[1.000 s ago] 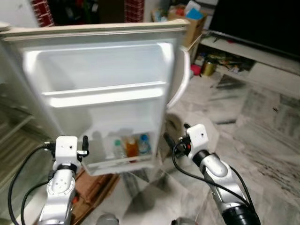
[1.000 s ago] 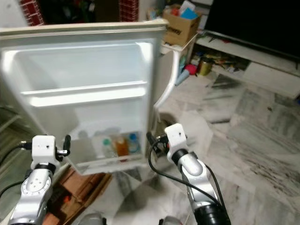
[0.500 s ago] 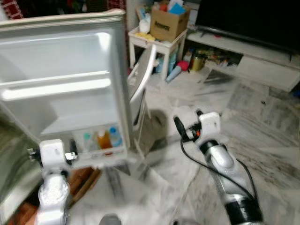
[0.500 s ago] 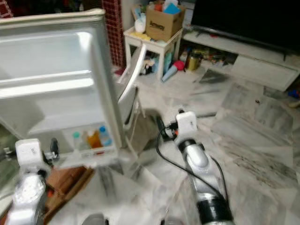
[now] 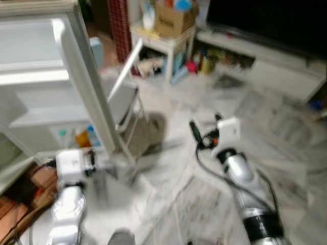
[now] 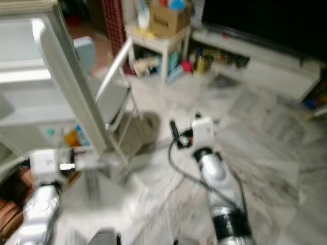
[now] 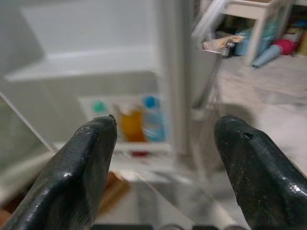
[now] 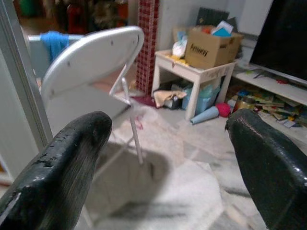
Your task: Restocking fridge
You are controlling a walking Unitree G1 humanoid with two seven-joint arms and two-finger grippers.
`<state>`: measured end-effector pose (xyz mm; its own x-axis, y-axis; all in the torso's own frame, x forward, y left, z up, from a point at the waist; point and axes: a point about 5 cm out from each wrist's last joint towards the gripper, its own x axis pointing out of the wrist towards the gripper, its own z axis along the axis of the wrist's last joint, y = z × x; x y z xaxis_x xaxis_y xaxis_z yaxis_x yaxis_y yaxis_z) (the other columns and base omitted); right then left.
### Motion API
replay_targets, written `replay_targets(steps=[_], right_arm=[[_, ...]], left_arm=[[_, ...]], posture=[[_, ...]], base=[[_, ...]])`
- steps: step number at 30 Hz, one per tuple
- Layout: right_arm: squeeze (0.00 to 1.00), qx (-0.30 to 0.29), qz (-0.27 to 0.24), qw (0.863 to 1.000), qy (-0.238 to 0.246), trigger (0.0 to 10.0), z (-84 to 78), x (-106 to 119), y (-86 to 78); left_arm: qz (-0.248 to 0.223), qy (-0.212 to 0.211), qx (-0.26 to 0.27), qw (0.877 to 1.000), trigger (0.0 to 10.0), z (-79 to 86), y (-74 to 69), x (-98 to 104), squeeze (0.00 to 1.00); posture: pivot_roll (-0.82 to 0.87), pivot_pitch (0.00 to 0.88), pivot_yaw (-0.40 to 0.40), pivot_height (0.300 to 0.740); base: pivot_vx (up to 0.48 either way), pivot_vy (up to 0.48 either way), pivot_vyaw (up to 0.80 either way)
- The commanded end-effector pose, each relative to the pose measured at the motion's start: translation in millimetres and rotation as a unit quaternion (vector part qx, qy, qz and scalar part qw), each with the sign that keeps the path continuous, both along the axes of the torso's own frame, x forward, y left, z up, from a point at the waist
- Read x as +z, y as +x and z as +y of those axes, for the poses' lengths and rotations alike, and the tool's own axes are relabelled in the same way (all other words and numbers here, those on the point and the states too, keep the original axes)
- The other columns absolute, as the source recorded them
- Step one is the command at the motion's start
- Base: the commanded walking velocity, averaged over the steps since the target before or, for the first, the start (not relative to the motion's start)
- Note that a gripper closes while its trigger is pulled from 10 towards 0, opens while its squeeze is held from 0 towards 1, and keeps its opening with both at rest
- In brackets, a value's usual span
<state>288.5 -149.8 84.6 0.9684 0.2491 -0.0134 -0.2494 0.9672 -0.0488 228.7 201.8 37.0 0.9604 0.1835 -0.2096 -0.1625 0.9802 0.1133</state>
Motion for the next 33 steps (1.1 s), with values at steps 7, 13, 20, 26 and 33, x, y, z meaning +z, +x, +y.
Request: replay_targets(steps=[7, 13, 20, 26, 33], right_arm=[[0.0, 0.024, -0.026, 0.999, 0.002, 10.0, 14.2, 9, 7.1], [0.0, 0.027, -0.032, 0.999, 0.002, 10.0, 16.9, 12, 8.4], [0.0, 0.024, -0.027, 0.999, 0.011, 10.0, 17.5, 7, 5.7], [0.0, 0.016, -0.017, 0.999, 0.023, 10.0, 16.1, 4, 5.3], [0.0, 0.025, -0.027, 0.999, 0.011, 10.0, 19.1, 8, 9.3]], left_arm=[[-0.018, 0.012, 0.015, 1.0, 10.0, 12.0, 5.2, 8, 0.0], [-0.029, 0.022, 0.006, 0.999, 10.0, 15.2, 7.2, 13, 0.0], [-0.052, 0.029, -0.005, 0.998, 10.0, 16.7, 5.4, 17, 0.0], [-0.057, 0.02, -0.009, 0.998, 10.0, 8.3, 6.0, 16, 0.0], [-0.059, 0.015, 0.0, 0.998, 10.0, 11.8, 5.1, 16, 0.0]], posture=[[0.13, 0.028, 0.0, 0.74], [0.13, 0.031, 0.013, 0.74], [0.13, 0.021, 0.009, 0.74], [0.14, 0.025, 0.0, 0.74], [0.14, 0.017, -0.006, 0.74]], base=[[0.0, -0.084, 0.78], [0.0, 0.0, 0.78], [0.088, 0.0, 0.76], [0.339, 0.0, 0.26], [0.442, 0.0, 0.23]])
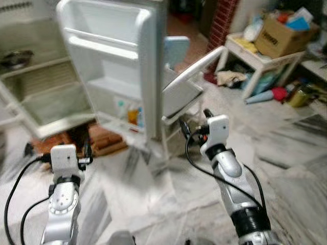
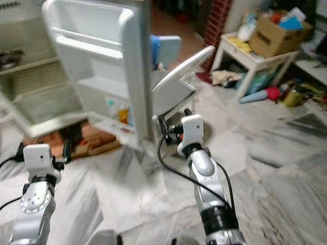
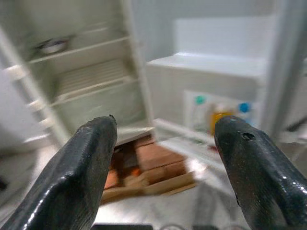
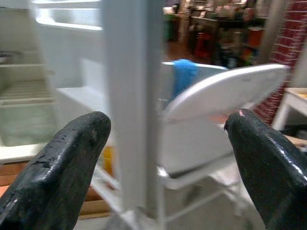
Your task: Restocking fridge
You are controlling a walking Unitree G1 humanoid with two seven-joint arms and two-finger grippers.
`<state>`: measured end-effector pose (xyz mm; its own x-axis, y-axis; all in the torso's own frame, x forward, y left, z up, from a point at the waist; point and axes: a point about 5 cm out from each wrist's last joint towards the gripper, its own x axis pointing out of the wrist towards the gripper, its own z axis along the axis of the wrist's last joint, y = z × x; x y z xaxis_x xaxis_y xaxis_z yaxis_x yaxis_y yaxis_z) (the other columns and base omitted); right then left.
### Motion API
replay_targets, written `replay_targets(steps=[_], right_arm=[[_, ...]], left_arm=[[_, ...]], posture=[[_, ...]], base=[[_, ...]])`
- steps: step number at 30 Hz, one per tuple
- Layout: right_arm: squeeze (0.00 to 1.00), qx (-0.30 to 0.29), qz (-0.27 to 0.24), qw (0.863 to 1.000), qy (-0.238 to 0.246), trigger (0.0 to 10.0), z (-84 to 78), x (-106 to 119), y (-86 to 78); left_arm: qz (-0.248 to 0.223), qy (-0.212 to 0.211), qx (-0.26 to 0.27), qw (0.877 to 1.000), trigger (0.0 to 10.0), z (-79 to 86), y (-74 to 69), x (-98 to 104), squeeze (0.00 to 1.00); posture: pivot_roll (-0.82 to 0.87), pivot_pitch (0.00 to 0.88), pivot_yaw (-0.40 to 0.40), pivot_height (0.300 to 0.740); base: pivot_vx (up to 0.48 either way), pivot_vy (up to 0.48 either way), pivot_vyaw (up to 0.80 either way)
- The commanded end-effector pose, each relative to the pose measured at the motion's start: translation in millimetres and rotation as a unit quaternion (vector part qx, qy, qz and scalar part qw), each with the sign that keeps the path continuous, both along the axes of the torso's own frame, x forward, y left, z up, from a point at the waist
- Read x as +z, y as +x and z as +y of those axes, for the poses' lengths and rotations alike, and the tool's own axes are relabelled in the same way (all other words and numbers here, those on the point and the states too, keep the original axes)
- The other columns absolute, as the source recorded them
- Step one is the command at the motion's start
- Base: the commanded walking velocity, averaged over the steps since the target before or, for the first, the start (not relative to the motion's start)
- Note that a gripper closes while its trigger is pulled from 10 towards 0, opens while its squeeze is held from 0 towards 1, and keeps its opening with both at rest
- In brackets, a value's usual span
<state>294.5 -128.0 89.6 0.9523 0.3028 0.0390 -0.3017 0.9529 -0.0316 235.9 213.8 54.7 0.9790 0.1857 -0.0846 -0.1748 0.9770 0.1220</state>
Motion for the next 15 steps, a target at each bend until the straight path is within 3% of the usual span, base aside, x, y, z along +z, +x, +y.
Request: replay_targets(steps=[1, 10, 15], right_arm=[[0.0, -0.003, -0.005, 1.0, -0.004, 10.0, -2.3, 3.0, 3.9], [0.0, 0.003, -0.012, 1.0, -0.004, 10.0, -1.3, 4.6, 5.0], [0.0, 0.008, -0.017, 1.0, -0.007, 10.0, 0.1, 5.1, 4.6]], left_arm=[[0.003, 0.0, 0.001, 1.0, 10.0, -0.1, -2.1, -1.6, 0.0], [-0.002, 0.001, -0.002, 1.0, 10.0, -2.4, -0.8, -0.8, 0.0], [-0.002, 0.001, -0.005, 1.0, 10.0, -4.6, 0.6, -0.8, 0.0]], posture=[[0.14, 0.017, -0.006, 0.74], [0.14, 0.012, -0.006, 0.74], [0.14, 0.009, -0.004, 0.74]], base=[[0.48, 0.0, 0.8], [0.48, 0.0, 0.08], [0.48, 0.0, 0.78]])
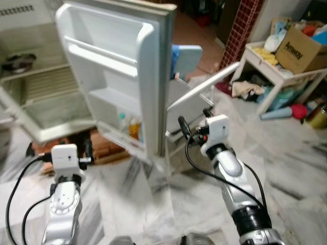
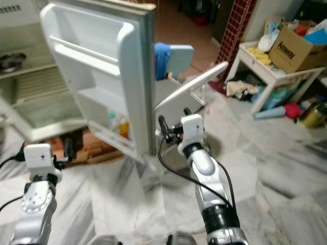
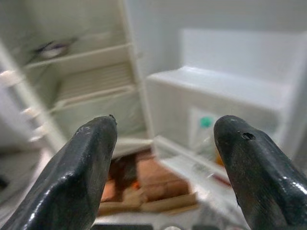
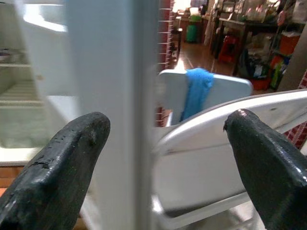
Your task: Restocking fridge
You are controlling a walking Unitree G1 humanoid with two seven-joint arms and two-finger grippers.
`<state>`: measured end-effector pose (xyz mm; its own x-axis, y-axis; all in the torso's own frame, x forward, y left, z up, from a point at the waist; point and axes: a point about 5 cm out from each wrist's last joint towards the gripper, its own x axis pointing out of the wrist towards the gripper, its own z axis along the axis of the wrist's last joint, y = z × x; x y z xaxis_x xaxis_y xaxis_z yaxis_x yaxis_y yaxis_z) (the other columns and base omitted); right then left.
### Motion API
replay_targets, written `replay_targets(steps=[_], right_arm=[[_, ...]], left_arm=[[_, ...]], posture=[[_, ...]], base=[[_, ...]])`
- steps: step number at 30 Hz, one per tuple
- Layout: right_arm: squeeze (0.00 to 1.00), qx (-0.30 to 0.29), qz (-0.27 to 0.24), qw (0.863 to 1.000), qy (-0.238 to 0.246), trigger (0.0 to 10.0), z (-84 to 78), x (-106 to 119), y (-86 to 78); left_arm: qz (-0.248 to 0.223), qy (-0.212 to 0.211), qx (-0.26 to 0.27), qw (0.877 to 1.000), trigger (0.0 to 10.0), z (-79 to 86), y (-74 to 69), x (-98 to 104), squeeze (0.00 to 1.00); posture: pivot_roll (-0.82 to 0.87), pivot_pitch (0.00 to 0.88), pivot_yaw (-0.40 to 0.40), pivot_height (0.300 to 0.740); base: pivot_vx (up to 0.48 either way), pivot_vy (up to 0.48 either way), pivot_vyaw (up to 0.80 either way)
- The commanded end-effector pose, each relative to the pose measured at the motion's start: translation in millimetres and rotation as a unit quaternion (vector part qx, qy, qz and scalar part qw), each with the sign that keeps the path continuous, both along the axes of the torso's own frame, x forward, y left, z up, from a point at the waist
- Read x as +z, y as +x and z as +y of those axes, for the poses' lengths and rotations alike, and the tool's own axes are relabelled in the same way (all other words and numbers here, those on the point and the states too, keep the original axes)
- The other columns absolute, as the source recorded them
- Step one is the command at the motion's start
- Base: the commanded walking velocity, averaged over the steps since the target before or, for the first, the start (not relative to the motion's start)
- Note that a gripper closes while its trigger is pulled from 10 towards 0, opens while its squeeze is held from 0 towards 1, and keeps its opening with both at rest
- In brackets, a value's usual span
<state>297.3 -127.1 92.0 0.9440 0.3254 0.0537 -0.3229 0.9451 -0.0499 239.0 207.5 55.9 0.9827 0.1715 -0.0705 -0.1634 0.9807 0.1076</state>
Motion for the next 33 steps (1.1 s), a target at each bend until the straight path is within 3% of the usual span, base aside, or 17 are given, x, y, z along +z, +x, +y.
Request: replay_targets(steps=[1, 6, 13, 14, 15, 18, 23, 33], right_arm=[[0.0, -0.003, -0.007, 1.0, 0.0, 10.0, -0.8, 3, 1.7], [0.0, -0.004, -0.007, 1.0, 0.001, 10.0, -0.8, 2, 2.0], [0.0, -0.004, -0.011, 1.0, -0.009, 10.0, -4.5, 2, 3.3], [0.0, -0.002, -0.027, 0.999, -0.038, 10.0, -4.1, 4, 4.5], [0.0, -0.001, -0.029, 0.999, -0.042, 10.0, -3.8, 5, 4.7], [0.0, -0.006, -0.024, 0.999, -0.026, 10.0, -3.9, 5, 5.3], [0.0, -0.003, -0.022, 1.0, -0.017, 10.0, -2.6, 5, 7.0], [0.0, -0.006, -0.031, 0.999, -0.013, 10.0, -7.2, 16, 22.7]], left_arm=[[0.006, 0.007, 0.001, 1.0, 10.0, 1.7, -2.6, -2, 0.0], [0.008, 0.005, 0.003, 1.0, 10.0, 1.3, -1.8, -2, 0.0], [0.027, -0.007, 0.014, 1.0, 10.0, 2.8, -3.0, -7, 0.0], [0.059, -0.042, -0.011, 0.997, 10.0, -2.6, -6.0, -16, 0.0], [0.064, -0.05, -0.018, 0.997, 10.0, -4.1, -6.6, -17, 0.0], [0.071, -0.04, -0.054, 0.995, 10.0, -12.6, -12.4, -19, 0.0], [0.09, -0.049, -0.05, 0.993, 10.0, -9.6, -19.1, -22, 0.0], [0.137, -0.052, -0.069, 0.987, 10.0, -1.3, -58.9, -34, 0.0]], posture=[[0.14, 0.009, -0.004, 0.74], [0.14, 0.008, -0.003, 0.74], [0.14, 0.007, -0.001, 0.74], [0.14, 0.008, -0.002, 0.74], [0.14, 0.008, -0.002, 0.74], [0.15, 0.008, -0.002, 0.74], [0.15, 0.009, -0.002, 0.74], [0.18, 0.015, -0.005, 0.74]], base=[[0.48, 0.0, 0.78], [0.41, 0.0, 0.56], [0.0, 0.0, 0.0], [0.0, 0.0, 0.8], [0.0, 0.0, 0.8], [0.0, 0.0, 0.8], [0.0, 0.0, 0.31], [0.0, 0.0, 0.0]])
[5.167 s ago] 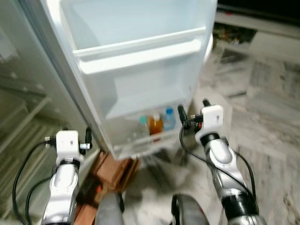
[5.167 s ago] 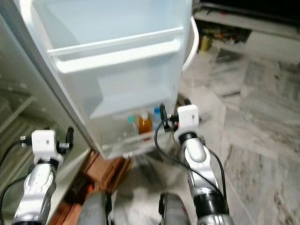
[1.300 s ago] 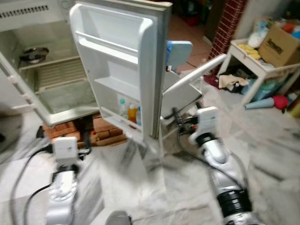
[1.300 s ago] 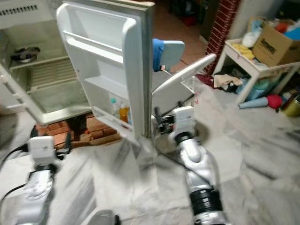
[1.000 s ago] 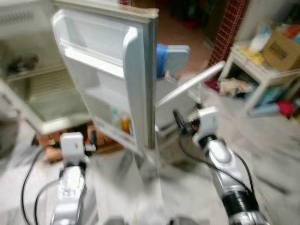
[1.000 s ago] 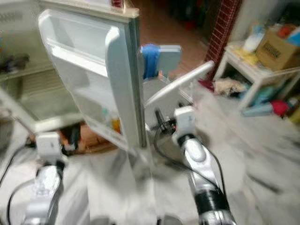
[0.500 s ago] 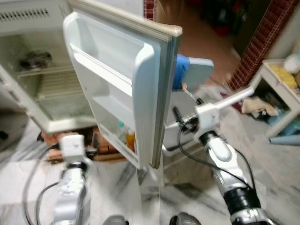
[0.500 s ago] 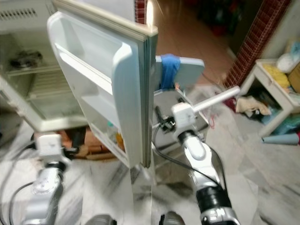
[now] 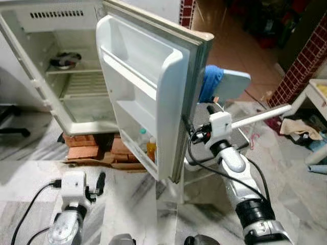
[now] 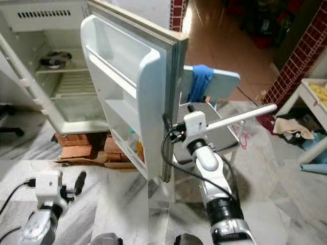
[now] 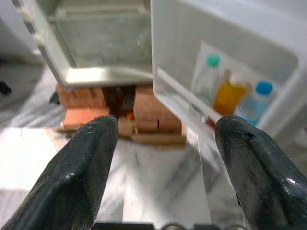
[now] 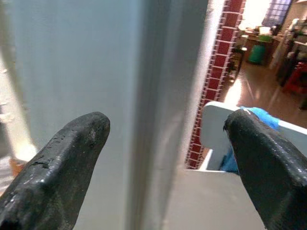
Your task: Restocking fridge
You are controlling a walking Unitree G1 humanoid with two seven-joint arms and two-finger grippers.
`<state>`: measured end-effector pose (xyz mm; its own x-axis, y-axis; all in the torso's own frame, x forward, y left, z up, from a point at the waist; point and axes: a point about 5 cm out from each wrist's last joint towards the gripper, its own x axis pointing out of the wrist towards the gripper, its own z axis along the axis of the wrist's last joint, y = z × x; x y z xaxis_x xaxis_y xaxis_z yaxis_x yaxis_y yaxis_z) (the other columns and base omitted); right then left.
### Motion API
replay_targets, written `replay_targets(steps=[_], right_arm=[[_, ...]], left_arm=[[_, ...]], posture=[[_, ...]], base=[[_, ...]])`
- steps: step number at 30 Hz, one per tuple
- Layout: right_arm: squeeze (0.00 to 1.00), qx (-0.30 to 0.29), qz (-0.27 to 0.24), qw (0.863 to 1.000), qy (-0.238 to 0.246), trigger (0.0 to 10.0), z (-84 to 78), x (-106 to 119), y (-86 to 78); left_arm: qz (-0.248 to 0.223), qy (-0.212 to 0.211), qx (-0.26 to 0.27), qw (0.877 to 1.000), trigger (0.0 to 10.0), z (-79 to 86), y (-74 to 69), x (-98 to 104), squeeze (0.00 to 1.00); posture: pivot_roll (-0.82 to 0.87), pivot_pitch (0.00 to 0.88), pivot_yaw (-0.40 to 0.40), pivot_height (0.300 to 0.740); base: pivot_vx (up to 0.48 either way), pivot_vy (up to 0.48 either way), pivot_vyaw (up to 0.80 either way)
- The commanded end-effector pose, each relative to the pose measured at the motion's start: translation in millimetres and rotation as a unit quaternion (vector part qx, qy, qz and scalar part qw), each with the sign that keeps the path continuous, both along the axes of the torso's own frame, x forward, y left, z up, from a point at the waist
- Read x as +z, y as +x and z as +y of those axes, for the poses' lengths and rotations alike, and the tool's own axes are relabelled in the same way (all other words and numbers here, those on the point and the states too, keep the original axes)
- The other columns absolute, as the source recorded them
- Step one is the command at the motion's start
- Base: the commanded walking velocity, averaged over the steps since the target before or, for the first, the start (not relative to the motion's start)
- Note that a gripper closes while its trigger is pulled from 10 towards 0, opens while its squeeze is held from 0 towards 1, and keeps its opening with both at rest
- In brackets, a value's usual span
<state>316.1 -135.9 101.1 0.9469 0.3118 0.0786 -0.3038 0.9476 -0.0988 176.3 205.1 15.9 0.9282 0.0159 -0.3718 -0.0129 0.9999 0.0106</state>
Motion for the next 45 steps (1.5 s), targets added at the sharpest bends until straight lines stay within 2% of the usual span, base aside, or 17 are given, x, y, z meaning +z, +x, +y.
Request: replay_targets(steps=[1, 8, 12, 17, 18, 19, 21, 23, 24, 25, 26, 28, 29, 33, 35, 38, 45], right_arm=[[0.0, 0.0, -0.013, 1.0, 0.008, 10.0, 1.2, 11, 9.4], [0.0, 0.002, -0.027, 0.999, 0.037, 10.0, 9.8, 35, 33.8], [0.0, 0.051, -0.038, 0.996, 0.055, 10.0, 23.6, 50, 41.2], [0.0, 0.177, -0.018, 0.976, 0.129, 10.0, 43.7, 61, 36.2], [0.0, 0.216, -0.01, 0.964, 0.156, 10.0, 48.3, 65, 32.0], [0.0, 0.329, 0.005, 0.919, 0.219, 10.0, 57.7, 76, 13.8], [0.0, 0.42, 0.019, 0.871, 0.253, 10.0, 60.8, 86, -6.0], [0.0, 0.478, 0.035, 0.839, 0.257, 10.0, 58.8, 85, -23.0], [0.0, 0.478, 0.035, 0.839, 0.257, 10.0, 58.8, 85, -23.0], [0.0, 0.46, 0.052, 0.856, 0.231, 10.0, 55.4, 70, -21.9], [0.0, 0.421, 0.072, 0.881, 0.202, 10.0, 51.6, 52, -16.5], [0.0, 0.374, 0.104, 0.906, 0.167, 10.0, 45.8, 28, -12.7], [0.0, 0.325, 0.12, 0.927, 0.142, 10.0, 39.0, 15, -13.0], [0.0, 0.213, 0.13, 0.96, 0.127, 10.0, 26.0, 2, -13.4], [0.0, 0.183, 0.126, 0.967, 0.125, 10.0, 23.0, 0, -14.4], [0.0, 0.122, 0.093, 0.981, 0.117, 10.0, 20.0, -4, -17.6], [0.0, 0.055, 0.076, 0.99, 0.108, 10.0, 21.6, -6, -21.3]], left_arm=[[-0.01, 0.006, -0.002, 1.0, 10.0, 1.3, 1.4, 6, 0.0], [-0.007, 0.009, 0.0, 1.0, 10.0, 1.9, 1.7, 8, 0.0], [-0.008, 0.01, -0.001, 1.0, 10.0, 1.7, 1.8, 8, 0.0], [-0.006, 0.012, -0.004, 1.0, 10.0, 1.1, 2.4, 7, 0.0], [-0.005, 0.012, -0.005, 1.0, 10.0, 0.9, 2.5, 7, 0.0], [-0.004, 0.013, -0.007, 1.0, 10.0, 0.6, 2.5, 7, 0.0], [-0.004, 0.014, -0.008, 1.0, 10.0, 0.8, 2.5, 7, 0.0], [-0.003, 0.014, -0.008, 1.0, 10.0, 1.4, 2.4, 7, 0.0], [-0.003, 0.014, -0.008, 1.0, 10.0, 1.4, 2.4, 7, 0.0], [-0.002, 0.015, -0.008, 1.0, 10.0, 1.5, 2.7, 7, 0.0], [-0.002, 0.015, -0.008, 1.0, 10.0, 1.6, 3.4, 7, 0.0], [-0.003, 0.016, -0.008, 1.0, 10.0, 2.0, 4.6, 8, 0.0], [-0.01, 0.028, -0.011, 1.0, 10.0, 3.3, 6.8, 9, 0.0], [-0.027, 0.046, -0.006, 0.999, 10.0, 9.2, 12.9, 16, 0.0], [-0.031, 0.047, 0.001, 0.998, 10.0, 11.6, 15.2, 17, 0.0], [-0.037, 0.046, 0.01, 0.998, 10.0, 15.2, 19.9, 18, 0.0], [-0.063, 0.052, 0.013, 0.997, 10.0, 11.9, 34.7, 25, 0.0]], posture=[[0.18, 0.015, -0.008, 0.74], [0.2, 0.01, -0.016, 0.74], [0.2, 0.009, -0.017, 0.74], [0.2, 0.011, -0.012, 0.74], [0.2, 0.011, -0.012, 0.74], [0.2, 0.012, -0.011, 0.74], [0.2, 0.014, -0.01, 0.74], [0.19, 0.016, -0.009, 0.74], [0.19, 0.016, -0.009, 0.74], [0.19, 0.019, -0.007, 0.74], [0.18, 0.024, -0.007, 0.74], [0.18, 0.03, -0.005, 0.74], [0.18, 0.026, -0.006, 0.74], [0.18, 0.028, -0.012, 0.74], [0.17, 0.027, -0.014, 0.74], [0.16, 0.023, -0.017, 0.74], [0.14, 0.02, -0.01, 0.74]], base=[[0.0, 0.0, 0.0], [0.0, 0.0, 0.0], [0.0, 0.0, 0.0], [0.0, 0.0, 0.0], [0.0, 0.0, 0.0], [0.0, 0.0, 0.0], [0.0, 0.0, 0.0], [0.0, 0.0, 0.0], [0.0, 0.0, 0.0], [0.0, 0.0, 0.0], [0.0, 0.0, 0.0], [0.0, 0.0, 0.0], [0.0, 0.0, 0.0], [0.0, 0.0, 0.0], [0.0, 0.0, 0.0], [0.0, 0.16, 0.0], [0.0, 0.48, 0.0]])
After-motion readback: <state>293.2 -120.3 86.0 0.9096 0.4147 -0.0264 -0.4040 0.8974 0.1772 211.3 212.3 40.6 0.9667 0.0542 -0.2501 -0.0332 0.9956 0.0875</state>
